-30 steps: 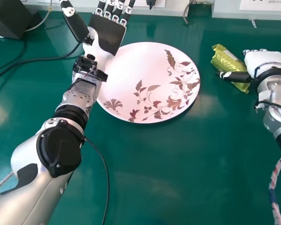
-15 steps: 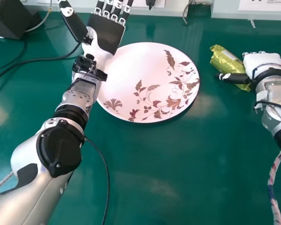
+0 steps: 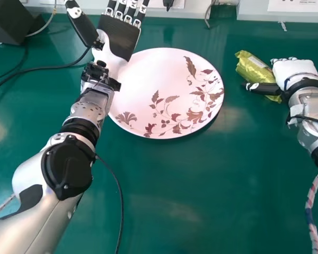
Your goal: Pick up biscuit and place it in the plate
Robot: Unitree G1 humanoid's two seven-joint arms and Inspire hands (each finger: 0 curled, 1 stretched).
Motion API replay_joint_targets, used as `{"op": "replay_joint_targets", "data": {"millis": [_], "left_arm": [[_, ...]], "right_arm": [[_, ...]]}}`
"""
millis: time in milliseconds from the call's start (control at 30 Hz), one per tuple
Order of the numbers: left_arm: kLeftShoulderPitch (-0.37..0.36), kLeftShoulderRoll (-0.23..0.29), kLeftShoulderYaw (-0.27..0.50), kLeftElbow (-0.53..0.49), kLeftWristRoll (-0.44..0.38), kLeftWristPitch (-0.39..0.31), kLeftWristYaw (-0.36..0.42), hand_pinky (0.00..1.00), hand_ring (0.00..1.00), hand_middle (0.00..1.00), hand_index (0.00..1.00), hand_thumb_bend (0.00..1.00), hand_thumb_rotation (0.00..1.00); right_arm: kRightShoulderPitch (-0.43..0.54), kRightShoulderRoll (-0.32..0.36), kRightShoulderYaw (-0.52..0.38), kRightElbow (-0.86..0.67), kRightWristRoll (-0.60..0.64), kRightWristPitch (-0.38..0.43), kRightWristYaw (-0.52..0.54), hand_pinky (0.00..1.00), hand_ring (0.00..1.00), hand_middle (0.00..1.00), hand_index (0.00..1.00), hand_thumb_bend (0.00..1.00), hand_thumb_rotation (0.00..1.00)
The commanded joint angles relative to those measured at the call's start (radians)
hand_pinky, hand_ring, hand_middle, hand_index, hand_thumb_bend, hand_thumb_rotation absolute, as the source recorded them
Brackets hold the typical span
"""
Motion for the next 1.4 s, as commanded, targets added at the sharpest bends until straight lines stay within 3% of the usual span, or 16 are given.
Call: {"op": "replay_joint_targets", "data": {"millis": [0, 400, 733, 833, 933, 1000, 1233, 1367], "left_arm": [[-0.014, 0.007, 0.003, -0.001, -0.006, 0.008, -0.005, 1.00, 0.96, 1.00, 1.00, 1.00, 0.51], [-0.018, 0.002, 0.039, 0.000, -0.050, 0.047, -0.010, 0.98, 0.94, 1.00, 1.00, 1.00, 0.50], [-0.024, -0.002, 0.071, 0.001, -0.091, 0.081, 0.026, 0.99, 0.94, 1.00, 1.00, 1.00, 0.51], [-0.027, -0.001, 0.089, 0.003, -0.113, 0.107, 0.039, 1.00, 0.95, 1.00, 1.00, 1.00, 0.52], [-0.030, -0.002, 0.110, 0.005, -0.143, 0.137, 0.060, 1.00, 0.95, 1.00, 1.00, 1.00, 0.51], [-0.031, -0.002, 0.121, 0.005, -0.158, 0.154, 0.066, 1.00, 0.95, 1.00, 1.00, 1.00, 0.51], [-0.029, 0.002, 0.109, 0.003, -0.151, 0.140, 0.069, 0.99, 0.95, 1.00, 1.00, 1.00, 0.51], [-0.030, 0.003, 0.105, 0.003, -0.145, 0.117, 0.091, 1.00, 0.95, 1.00, 1.00, 1.00, 0.51]], "right_arm": [[0.027, -0.003, 0.002, 0.008, 0.018, -0.019, 0.024, 0.65, 0.89, 1.00, 1.00, 0.90, 0.39], [0.053, -0.026, -0.003, -0.053, 0.025, -0.017, 0.028, 0.55, 0.81, 0.99, 1.00, 0.75, 0.28], [0.060, -0.026, 0.003, -0.076, 0.017, -0.015, 0.020, 0.40, 0.61, 0.92, 0.87, 0.68, 0.04], [0.062, -0.028, 0.001, -0.079, 0.018, -0.018, 0.017, 0.36, 0.54, 0.82, 0.79, 0.66, 0.00], [0.065, -0.027, -0.002, -0.086, 0.022, -0.015, 0.017, 0.27, 0.38, 0.58, 0.56, 0.55, 0.01], [0.066, -0.028, -0.001, -0.087, 0.020, -0.016, 0.013, 0.21, 0.30, 0.47, 0.51, 0.52, 0.00], [0.069, -0.028, -0.006, -0.096, 0.025, -0.016, 0.014, 0.11, 0.17, 0.41, 0.48, 0.52, 0.00], [0.071, -0.029, -0.008, -0.101, 0.026, -0.018, 0.013, 0.05, 0.09, 0.47, 0.48, 0.52, 0.00]]}}
